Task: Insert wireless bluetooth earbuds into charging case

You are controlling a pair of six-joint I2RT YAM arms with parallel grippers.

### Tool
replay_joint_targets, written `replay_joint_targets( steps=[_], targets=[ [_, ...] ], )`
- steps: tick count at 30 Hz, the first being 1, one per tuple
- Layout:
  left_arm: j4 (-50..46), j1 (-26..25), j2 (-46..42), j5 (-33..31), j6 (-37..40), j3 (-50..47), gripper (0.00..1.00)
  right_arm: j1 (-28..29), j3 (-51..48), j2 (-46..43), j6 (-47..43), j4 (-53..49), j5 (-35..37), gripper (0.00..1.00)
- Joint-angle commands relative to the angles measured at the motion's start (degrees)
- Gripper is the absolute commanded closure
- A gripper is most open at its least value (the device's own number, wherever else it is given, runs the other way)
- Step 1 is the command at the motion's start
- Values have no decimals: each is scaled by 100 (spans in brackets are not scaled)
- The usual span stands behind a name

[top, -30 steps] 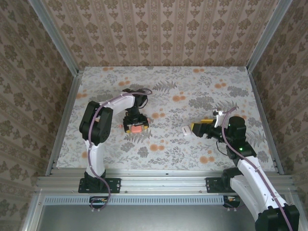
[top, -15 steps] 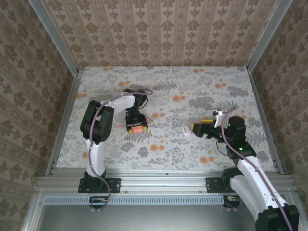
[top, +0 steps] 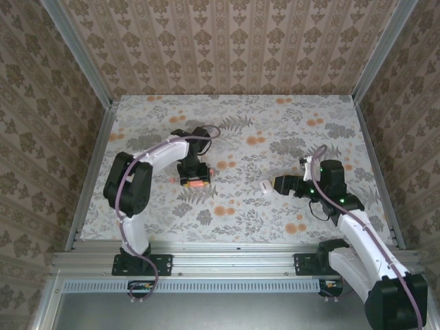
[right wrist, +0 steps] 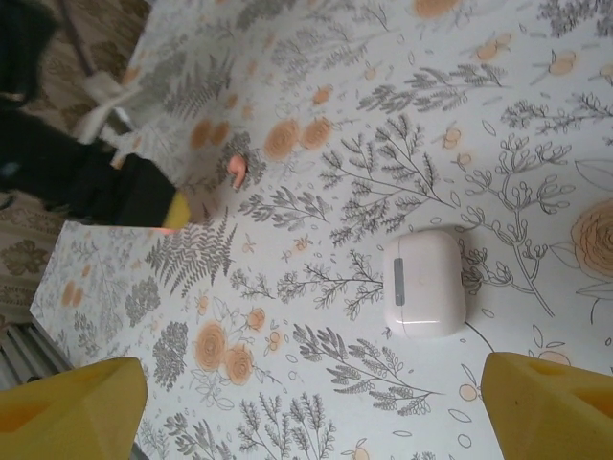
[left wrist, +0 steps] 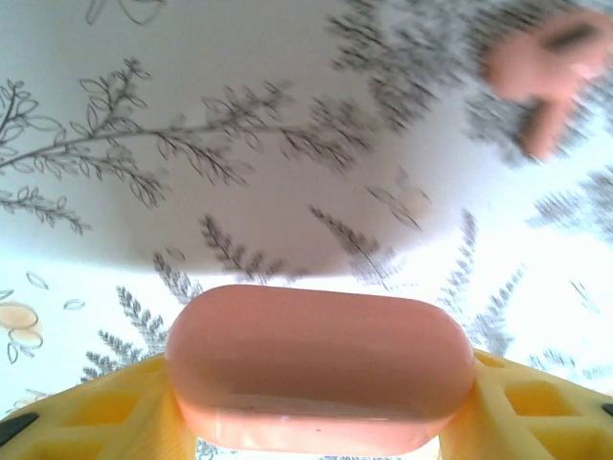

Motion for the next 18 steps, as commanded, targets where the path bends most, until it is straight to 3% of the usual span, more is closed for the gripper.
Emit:
replay_joint_targets(
  steps=[1, 10, 18],
  targets=[
    [407, -152, -500, -125, 814, -331, 44, -47, 463, 402, -124, -501, -207, 10],
    [1796, -556, -1309, 8, 2665, -1348, 48, -47, 1271, 1781, -577, -1015, -991, 24],
    [2786, -968, -1724, 195, 4014, -1806, 49, -38, 1650, 2549, -311, -982, -1310, 31]
  ],
)
